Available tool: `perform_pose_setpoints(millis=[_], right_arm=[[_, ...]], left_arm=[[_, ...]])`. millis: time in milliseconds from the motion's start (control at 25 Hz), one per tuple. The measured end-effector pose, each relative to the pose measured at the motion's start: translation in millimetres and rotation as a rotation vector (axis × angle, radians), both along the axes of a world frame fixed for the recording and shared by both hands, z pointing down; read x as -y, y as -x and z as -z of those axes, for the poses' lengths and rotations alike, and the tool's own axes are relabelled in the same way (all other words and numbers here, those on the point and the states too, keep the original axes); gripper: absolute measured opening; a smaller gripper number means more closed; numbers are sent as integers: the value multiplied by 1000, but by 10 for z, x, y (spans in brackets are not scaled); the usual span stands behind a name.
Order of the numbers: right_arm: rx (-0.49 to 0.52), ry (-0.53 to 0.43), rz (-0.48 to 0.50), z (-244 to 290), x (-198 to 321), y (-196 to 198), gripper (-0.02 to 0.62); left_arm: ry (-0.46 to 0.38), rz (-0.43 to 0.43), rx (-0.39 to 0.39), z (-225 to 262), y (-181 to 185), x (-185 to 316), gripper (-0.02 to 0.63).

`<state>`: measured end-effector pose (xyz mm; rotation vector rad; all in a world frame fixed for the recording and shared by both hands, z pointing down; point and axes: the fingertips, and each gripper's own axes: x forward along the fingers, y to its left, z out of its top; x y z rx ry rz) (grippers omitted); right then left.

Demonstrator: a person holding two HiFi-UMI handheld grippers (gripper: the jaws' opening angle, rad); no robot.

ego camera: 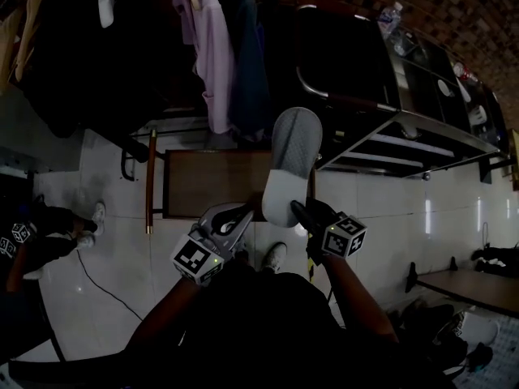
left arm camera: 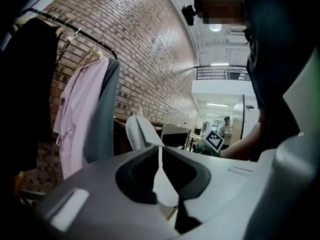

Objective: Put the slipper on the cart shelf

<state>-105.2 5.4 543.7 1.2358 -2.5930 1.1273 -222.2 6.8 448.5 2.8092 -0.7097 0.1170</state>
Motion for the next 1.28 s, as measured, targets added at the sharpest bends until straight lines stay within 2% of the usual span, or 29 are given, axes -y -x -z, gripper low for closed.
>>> perform_pose_setpoints(millis=[280, 480, 600, 800, 1280], right_arm=[[-77, -303, -9, 1042, 189, -109, 62], [-146, -422, -3, 1472, 160, -79, 61], [-154, -461, -4, 1596, 137, -71, 63], [-163, -490, 0, 1665, 133, -34, 61], [-212, -457, -30, 1578, 267, 80, 62]], left_arm=[[-87, -9, -26, 452, -213, 155, 25], [-101, -12, -57, 630, -274, 196, 18], [-93, -12, -86, 695, -279, 209, 10], [-97, -22, -45, 624, -272, 235, 2], [-93, -76, -57, 480, -170, 403, 3]])
